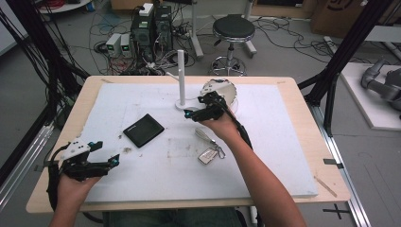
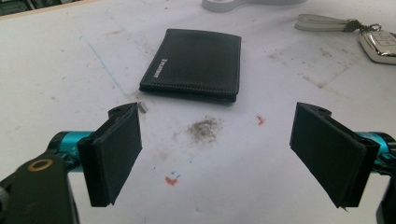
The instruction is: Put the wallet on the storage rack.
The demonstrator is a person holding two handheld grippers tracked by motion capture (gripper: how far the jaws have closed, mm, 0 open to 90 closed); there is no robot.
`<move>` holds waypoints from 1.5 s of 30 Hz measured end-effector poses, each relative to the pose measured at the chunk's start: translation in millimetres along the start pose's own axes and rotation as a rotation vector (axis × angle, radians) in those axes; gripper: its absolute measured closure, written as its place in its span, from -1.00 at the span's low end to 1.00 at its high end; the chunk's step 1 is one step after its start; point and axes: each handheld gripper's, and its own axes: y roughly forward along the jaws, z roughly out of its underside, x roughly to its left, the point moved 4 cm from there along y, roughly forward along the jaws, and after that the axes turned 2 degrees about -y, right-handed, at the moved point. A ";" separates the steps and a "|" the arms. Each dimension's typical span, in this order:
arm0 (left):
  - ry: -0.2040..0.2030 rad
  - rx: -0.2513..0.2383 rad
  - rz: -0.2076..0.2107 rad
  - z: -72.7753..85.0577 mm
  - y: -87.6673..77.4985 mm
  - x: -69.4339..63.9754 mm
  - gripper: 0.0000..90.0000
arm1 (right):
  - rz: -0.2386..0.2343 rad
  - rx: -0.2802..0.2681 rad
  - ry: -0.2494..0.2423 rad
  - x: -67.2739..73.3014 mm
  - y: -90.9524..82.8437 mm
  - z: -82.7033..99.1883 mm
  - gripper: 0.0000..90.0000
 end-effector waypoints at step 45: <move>0.007 0.026 -0.060 12.9 -21.9 -1.6 -0.63 | -0.254 0.229 -0.011 60.0 145.7 0.5 0.11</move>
